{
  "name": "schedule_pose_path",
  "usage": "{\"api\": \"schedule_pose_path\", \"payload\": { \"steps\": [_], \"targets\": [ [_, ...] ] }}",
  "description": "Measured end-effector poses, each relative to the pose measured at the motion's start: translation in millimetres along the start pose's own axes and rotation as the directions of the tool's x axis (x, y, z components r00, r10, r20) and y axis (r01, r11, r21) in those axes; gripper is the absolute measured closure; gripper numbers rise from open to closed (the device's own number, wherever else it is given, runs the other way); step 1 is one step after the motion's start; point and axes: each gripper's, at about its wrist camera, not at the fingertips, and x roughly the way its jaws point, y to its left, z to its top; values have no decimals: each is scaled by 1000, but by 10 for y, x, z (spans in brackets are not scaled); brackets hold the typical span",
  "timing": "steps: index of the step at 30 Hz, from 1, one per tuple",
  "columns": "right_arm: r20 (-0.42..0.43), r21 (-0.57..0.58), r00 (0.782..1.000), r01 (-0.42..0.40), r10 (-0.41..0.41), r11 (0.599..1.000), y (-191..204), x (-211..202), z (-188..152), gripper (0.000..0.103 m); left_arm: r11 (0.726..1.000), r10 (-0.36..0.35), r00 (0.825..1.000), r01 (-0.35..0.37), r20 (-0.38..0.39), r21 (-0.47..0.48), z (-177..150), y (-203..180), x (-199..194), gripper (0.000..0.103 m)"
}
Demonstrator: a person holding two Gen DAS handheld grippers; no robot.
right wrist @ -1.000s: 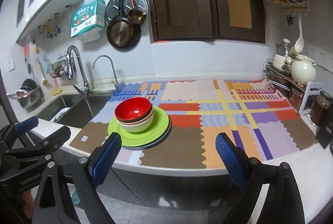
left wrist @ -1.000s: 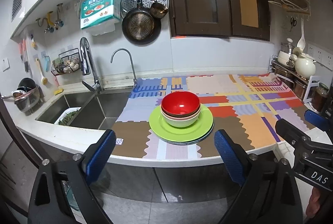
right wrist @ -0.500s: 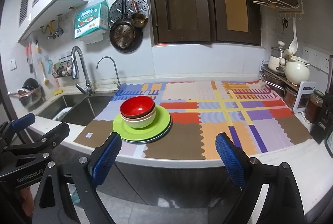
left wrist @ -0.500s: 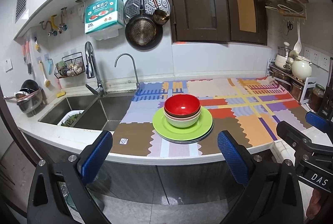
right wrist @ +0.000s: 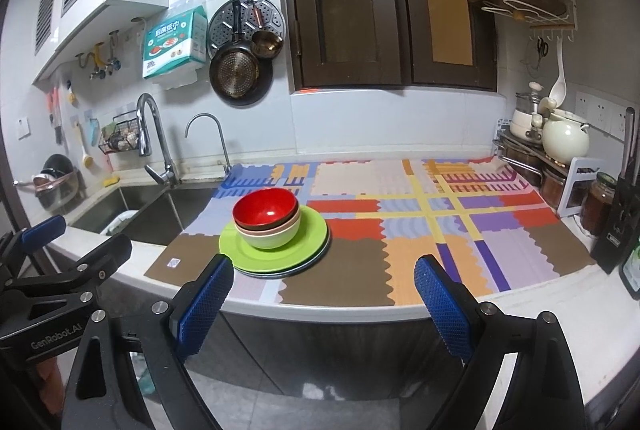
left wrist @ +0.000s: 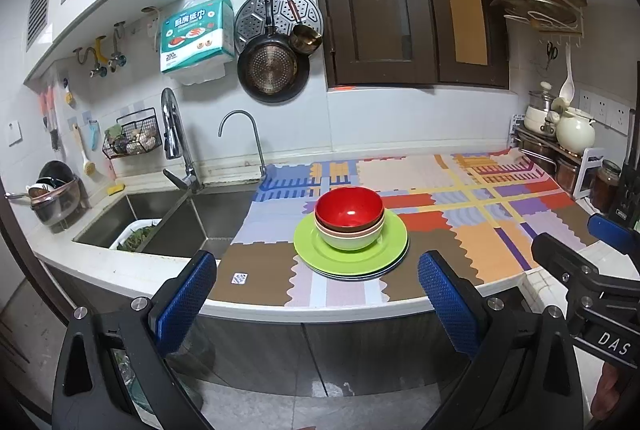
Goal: Organize plates and bowls
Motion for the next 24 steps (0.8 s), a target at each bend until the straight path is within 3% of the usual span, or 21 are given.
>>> {"api": "schedule_pose_path", "payload": {
  "steps": [24],
  "targets": [
    [17, -7, 1000, 5, -5, 1000, -34, -13, 54, 10, 1000, 17, 1000, -17, 13, 7, 50, -72, -37, 0]
  ]
}}
